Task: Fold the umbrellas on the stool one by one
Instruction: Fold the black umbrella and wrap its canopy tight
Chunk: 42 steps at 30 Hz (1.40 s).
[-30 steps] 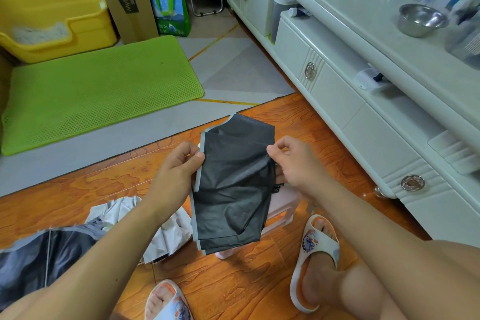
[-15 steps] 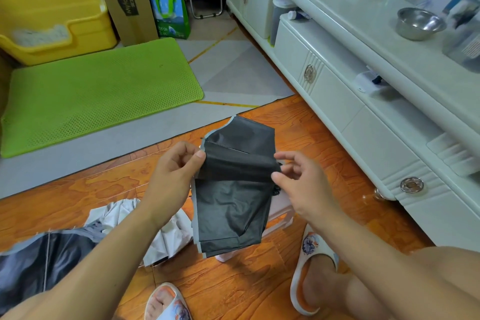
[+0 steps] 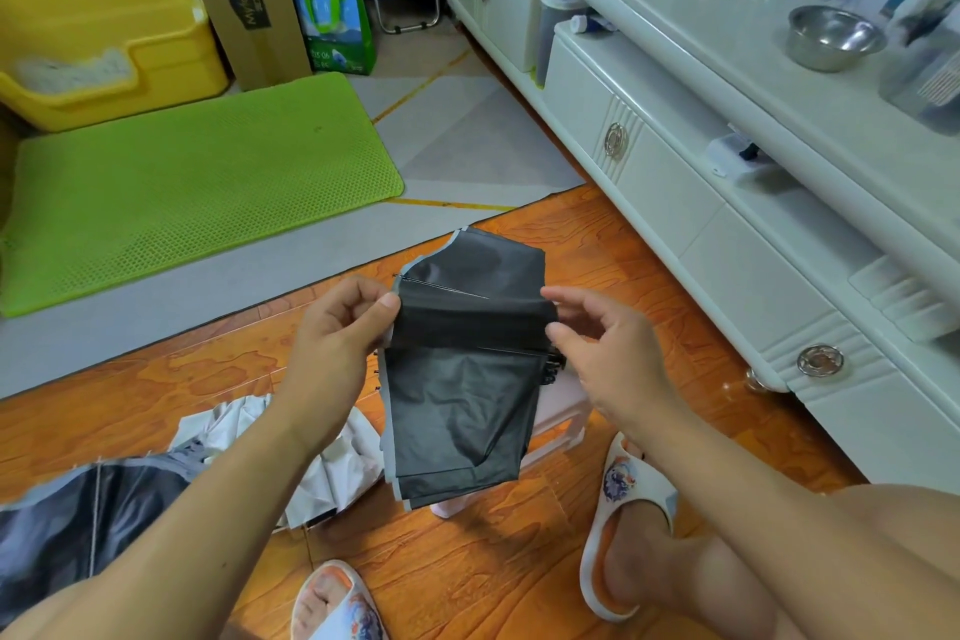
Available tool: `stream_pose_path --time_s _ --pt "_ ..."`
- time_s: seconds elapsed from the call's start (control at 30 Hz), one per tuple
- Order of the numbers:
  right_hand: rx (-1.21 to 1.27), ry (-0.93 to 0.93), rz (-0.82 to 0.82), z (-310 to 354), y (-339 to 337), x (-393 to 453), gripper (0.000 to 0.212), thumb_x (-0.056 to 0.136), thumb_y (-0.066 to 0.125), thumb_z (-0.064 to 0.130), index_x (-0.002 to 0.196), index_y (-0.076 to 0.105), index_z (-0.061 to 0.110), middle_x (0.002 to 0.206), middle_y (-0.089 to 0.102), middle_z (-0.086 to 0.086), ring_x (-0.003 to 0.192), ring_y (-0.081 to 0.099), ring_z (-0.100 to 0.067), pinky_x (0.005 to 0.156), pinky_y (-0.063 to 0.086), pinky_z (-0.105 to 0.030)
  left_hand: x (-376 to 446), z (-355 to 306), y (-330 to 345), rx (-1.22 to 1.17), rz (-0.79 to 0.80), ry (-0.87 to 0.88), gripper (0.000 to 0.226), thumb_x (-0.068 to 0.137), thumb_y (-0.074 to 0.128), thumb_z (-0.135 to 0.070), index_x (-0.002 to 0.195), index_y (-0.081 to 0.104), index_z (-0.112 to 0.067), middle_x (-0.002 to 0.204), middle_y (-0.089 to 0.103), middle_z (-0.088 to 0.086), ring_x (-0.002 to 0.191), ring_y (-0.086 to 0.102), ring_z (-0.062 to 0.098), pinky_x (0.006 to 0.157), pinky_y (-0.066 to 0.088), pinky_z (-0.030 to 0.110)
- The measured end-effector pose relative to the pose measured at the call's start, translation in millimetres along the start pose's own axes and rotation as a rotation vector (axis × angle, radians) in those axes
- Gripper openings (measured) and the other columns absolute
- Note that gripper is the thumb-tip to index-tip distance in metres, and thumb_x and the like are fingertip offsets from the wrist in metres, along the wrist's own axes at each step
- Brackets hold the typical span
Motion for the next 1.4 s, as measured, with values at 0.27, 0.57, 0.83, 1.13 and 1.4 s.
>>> stream_pose_path --time_s 0.27,0.57,0.83,1.13,1.4 --pt "-0.419 -0.206 0.078 0 6 8 0.06 0.079 0.084 0.031 0.134 0.059 0.033 0.118 0.044 0.009 0.109 0.039 -0.002 0.092 0.029 -0.005 -2 -8 9 0.063 0.022 0.077 0.014 0.09 0.067 -0.032 0.08 0.065 -0.023 0.079 0.049 0.013 0.079 0.044 0.022 0.078 0.038 0.036" --pt "-0.429 -0.346 0.032 2 -1 17 0.003 0.088 0.076 0.019 0.09 0.074 0.021 0.087 0.07 0.009 0.083 0.062 -0.007 0.074 0.054 -0.033 -1 -11 9 0.109 -0.054 0.085 0.019 0.102 0.056 -0.009 0.084 0.062 -0.013 0.074 0.062 -0.002 0.073 0.056 0.011 0.072 0.047 0.021" --pt "-0.488 -0.522 0.106 7 0 12 0.021 0.094 0.068 0.025 0.112 0.076 0.021 0.094 0.075 0.011 0.083 0.066 -0.004 0.075 0.053 -0.022 -1 -11 7 0.148 -0.062 0.094 0.019 0.101 0.061 -0.015 0.084 0.066 -0.022 0.08 0.066 0.006 0.076 0.059 0.015 0.075 0.048 0.026" --pt "-0.492 -0.455 0.177 12 10 23 0.019 0.096 0.066 0.023 0.115 0.069 0.02 0.095 0.067 0.015 0.079 0.056 0.003 0.07 0.04 -0.012 29 -33 15 0.29 -0.153 0.197 0.013 0.098 0.066 -0.013 0.085 0.065 -0.017 0.078 0.064 -0.012 0.074 0.057 0.001 0.073 0.045 0.017" --pt "-0.545 -0.027 0.198 -20 18 165 0.01 0.095 0.063 0.024 0.088 0.068 0.02 0.094 0.069 -0.003 0.092 0.061 -0.024 0.083 0.049 -0.037 48 -2 8 0.707 -0.167 0.221 0.014 0.095 0.06 -0.025 0.106 0.067 -0.022 0.107 0.063 -0.002 0.101 0.06 0.014 0.091 0.048 0.034"
Point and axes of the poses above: each hand's wrist, its own x-axis towards the middle knuckle, its own y-axis out of the palm, z = x × y, the point moved 4 cm from there along x, towards the middle knuckle
